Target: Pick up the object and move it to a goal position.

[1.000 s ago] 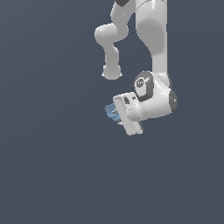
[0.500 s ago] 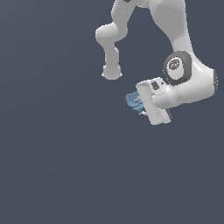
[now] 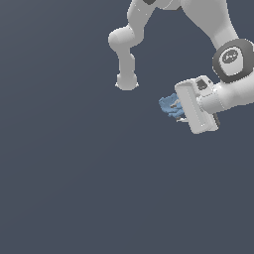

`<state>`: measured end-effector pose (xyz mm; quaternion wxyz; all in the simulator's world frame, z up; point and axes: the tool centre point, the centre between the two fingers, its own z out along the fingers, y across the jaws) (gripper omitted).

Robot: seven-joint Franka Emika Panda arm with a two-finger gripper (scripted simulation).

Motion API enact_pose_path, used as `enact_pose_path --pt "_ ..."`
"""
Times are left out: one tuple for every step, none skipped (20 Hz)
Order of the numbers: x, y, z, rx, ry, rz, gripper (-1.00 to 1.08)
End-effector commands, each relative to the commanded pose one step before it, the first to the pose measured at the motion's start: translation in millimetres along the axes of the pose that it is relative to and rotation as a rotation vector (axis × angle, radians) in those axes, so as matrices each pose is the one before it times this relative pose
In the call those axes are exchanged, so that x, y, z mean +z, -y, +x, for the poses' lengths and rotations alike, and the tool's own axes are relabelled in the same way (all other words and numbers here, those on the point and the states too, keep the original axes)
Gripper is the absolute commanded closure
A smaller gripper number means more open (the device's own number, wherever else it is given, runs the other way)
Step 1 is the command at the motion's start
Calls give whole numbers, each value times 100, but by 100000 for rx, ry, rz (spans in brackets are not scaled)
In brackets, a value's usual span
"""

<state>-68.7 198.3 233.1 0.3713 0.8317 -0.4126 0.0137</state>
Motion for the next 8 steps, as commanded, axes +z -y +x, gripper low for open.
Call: enact_pose_path --pt "-951 -44 -468 144 61 -108 108" --pt "-253 11 -128 0 0 0 108" --pt "-210 -7 -89 65 -22 4 108" --pt "-156 16 -73 0 0 0 108" --pt "-113 17 -50 0 0 0 108" --pt "-84 -4 -24 63 -27 0 108" --pt "-42 10 -16 0 0 0 108" --pt "-13 4 -5 0 0 0 108"
